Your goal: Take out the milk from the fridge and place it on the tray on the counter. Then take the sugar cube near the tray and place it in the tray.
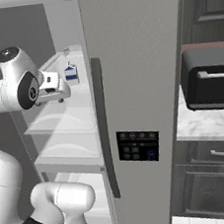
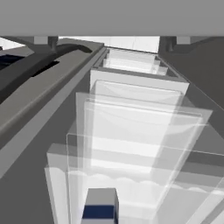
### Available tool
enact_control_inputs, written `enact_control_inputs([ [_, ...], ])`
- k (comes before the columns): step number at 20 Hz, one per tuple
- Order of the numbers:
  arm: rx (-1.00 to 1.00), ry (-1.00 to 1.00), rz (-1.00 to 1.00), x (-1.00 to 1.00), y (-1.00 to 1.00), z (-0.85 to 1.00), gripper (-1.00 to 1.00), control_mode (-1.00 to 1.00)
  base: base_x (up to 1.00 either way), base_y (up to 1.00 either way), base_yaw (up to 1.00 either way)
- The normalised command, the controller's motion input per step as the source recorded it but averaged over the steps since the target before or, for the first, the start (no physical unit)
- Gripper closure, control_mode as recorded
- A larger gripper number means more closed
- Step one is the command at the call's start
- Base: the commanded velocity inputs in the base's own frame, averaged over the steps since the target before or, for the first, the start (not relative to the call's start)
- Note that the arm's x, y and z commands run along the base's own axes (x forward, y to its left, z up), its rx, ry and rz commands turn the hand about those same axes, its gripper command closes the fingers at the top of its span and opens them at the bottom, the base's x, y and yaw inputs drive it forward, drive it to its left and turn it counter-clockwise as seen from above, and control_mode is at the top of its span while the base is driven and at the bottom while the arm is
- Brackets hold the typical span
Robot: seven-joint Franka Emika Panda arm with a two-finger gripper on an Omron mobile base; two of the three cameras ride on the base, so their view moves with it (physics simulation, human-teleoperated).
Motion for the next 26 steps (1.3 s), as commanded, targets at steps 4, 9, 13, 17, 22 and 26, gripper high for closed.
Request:
enact_control_inputs([
  [4,0.0,0.03,0.0,0.0,0.09,0.66,-1.0,-1.0,0.0,0.0,0.0],
  [9,0.0,0.09,0.0,0.22,0.05,0.45,-1.0,-1.0,0.0,0.0,0.0],
  [13,-0.01,0.03,0.0,0.49,0.09,0.09,-1.0,-1.0,0.0,0.0,0.0],
  [17,-0.04,0.0,0.0,0.64,0.13,0.0,-1.0,-1.0,0.0,0.0,0.0],
  [22,-0.03,0.0,0.0,0.58,0.04,0.0,-1.0,-1.0,0.0,0.0,0.0],
  [26,-0.01,0.0,0.0,0.54,0.01,-0.03,-1.0,-1.0,0.0,0.0,0.0],
])
